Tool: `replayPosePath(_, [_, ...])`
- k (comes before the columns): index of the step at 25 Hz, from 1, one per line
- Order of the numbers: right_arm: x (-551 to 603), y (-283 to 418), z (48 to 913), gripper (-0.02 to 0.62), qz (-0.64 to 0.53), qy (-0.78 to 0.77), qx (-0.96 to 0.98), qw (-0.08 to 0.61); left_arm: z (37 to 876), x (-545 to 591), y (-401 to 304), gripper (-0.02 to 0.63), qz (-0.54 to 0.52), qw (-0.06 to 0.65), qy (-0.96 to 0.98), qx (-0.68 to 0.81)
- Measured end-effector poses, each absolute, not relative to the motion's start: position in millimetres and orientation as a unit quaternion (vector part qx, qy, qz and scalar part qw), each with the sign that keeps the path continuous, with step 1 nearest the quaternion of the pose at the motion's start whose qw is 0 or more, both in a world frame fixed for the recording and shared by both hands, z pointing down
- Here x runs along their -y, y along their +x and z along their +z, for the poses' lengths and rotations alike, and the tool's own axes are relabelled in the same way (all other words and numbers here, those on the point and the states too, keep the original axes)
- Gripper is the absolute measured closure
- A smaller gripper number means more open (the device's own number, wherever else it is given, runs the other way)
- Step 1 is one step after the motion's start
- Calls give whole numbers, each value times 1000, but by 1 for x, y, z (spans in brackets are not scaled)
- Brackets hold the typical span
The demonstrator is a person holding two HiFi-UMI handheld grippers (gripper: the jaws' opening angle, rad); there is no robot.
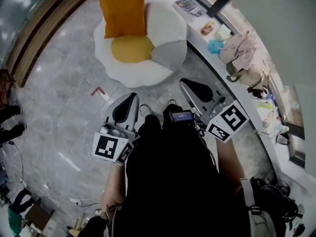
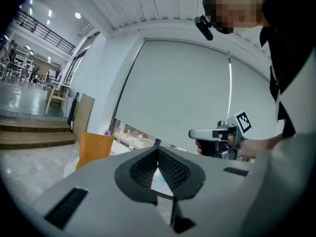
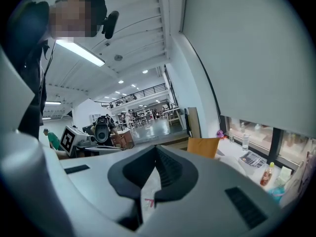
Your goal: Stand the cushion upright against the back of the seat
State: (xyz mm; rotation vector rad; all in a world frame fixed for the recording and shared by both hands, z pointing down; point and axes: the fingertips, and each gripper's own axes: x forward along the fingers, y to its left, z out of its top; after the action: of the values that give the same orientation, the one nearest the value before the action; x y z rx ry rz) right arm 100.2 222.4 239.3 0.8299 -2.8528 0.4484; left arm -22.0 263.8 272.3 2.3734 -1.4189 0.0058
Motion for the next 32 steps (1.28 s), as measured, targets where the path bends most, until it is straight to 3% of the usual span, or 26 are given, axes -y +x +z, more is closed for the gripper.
replayPosePath(14, [-224,171,249,578,166,253,950,75,252,-259,65,592,-7,179,847,501])
replayPosePath(32, [-233,177,250,578,155,241,955,75,251,-271,65,592,-11,183,832,524])
